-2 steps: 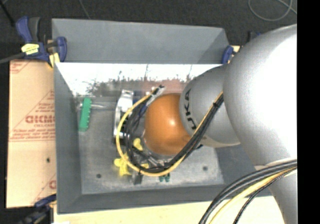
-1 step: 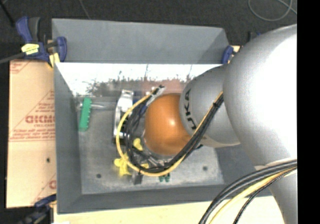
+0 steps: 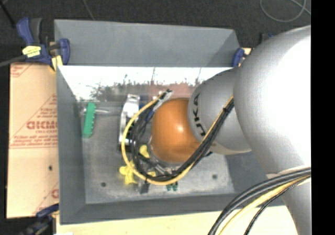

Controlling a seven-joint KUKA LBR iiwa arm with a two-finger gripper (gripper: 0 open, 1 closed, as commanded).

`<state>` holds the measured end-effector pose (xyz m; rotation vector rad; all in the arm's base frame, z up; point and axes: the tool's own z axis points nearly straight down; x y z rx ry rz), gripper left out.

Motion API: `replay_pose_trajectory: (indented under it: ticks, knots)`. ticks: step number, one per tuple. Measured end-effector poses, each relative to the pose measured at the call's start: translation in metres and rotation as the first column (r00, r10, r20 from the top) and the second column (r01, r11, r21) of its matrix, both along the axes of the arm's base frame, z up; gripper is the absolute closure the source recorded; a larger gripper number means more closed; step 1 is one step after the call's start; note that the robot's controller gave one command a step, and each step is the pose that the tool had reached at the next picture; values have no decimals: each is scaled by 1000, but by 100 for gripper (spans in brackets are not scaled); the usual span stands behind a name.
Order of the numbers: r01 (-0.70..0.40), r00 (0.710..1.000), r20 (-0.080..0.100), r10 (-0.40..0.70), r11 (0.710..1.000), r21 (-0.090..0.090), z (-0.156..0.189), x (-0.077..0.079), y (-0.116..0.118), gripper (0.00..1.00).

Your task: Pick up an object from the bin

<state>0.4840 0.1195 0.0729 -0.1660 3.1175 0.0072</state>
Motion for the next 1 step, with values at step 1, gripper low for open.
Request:
replay_pose_trajectory:
  ticks: [1]
  knots:
    - [0, 1000, 0, 0, 1000, 0, 0, 0, 0, 100]
